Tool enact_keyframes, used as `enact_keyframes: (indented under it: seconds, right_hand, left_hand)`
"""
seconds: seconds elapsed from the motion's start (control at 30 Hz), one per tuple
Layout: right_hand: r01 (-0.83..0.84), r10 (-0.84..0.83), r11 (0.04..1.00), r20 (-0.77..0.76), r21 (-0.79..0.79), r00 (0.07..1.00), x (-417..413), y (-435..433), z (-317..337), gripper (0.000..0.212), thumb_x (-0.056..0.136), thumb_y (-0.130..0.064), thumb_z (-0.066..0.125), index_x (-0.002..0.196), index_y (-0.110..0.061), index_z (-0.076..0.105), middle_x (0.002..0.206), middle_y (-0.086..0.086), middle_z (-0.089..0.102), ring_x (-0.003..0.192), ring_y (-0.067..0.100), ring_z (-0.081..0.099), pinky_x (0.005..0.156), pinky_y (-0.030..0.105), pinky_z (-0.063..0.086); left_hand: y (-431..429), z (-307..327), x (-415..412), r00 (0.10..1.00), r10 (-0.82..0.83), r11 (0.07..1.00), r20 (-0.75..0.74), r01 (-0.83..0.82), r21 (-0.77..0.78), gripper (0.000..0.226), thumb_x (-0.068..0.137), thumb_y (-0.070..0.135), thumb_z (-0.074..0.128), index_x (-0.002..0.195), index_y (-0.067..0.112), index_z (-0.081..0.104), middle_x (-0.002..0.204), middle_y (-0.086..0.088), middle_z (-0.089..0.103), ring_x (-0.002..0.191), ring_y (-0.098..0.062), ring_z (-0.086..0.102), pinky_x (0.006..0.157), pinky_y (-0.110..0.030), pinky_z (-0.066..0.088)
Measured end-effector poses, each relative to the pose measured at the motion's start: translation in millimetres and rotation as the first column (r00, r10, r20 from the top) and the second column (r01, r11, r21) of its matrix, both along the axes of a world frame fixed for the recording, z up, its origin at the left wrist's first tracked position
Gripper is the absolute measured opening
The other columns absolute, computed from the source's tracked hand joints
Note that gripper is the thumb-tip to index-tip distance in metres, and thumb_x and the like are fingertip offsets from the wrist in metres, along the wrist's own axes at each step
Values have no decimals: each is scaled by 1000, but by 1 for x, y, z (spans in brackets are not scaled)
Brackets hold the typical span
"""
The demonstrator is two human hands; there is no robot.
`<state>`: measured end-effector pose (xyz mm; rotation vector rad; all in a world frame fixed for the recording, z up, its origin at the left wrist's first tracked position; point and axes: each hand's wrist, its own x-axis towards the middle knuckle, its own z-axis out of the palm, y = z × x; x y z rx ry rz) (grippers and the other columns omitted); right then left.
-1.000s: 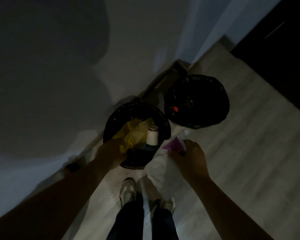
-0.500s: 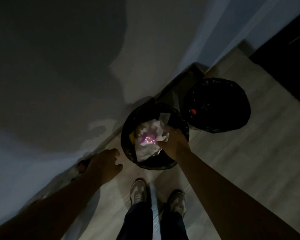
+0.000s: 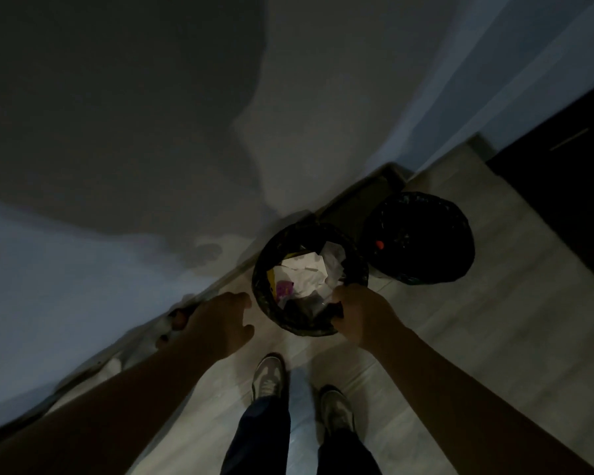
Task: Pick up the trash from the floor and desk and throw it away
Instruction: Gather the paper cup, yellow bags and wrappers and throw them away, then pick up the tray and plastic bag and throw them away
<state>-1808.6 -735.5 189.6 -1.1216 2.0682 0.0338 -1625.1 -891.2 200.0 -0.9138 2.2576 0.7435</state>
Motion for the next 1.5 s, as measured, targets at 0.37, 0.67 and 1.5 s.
enact_keyframes:
  seconds: [0.37,0.67,1.5]
  right_hand:
    - [-114,125,967,36,-229,991,9,39,199,26,87,-20,60,111,-9,59,105,7,58,100,23,56,82,27,44]
    - [-393,410,882,11,-261,912,47,54,353,40,84,-29,65,122,-20,56,121,2,56,110,21,55,92,37,48]
    - [-930,988,81,-92,-358,121,500,183,470,52,80,-34,67,129,-32,52,128,-9,54,112,11,53,79,20,38]
  left_hand:
    - [79,197,19,971,187,981,-147,-192,-21,47,89,37,59,133,24,47,123,2,57,104,-10,56,83,-19,45]
    - [171,333,80,854,480,856,-201,-506,-105,48,87,39,62,131,26,47,124,3,57,105,-11,58,86,-21,48]
    - [496,446,455,-42,920,-120,-390,-976,-180,50,86,41,61,132,32,45,124,13,56,109,-7,55,87,-20,44]
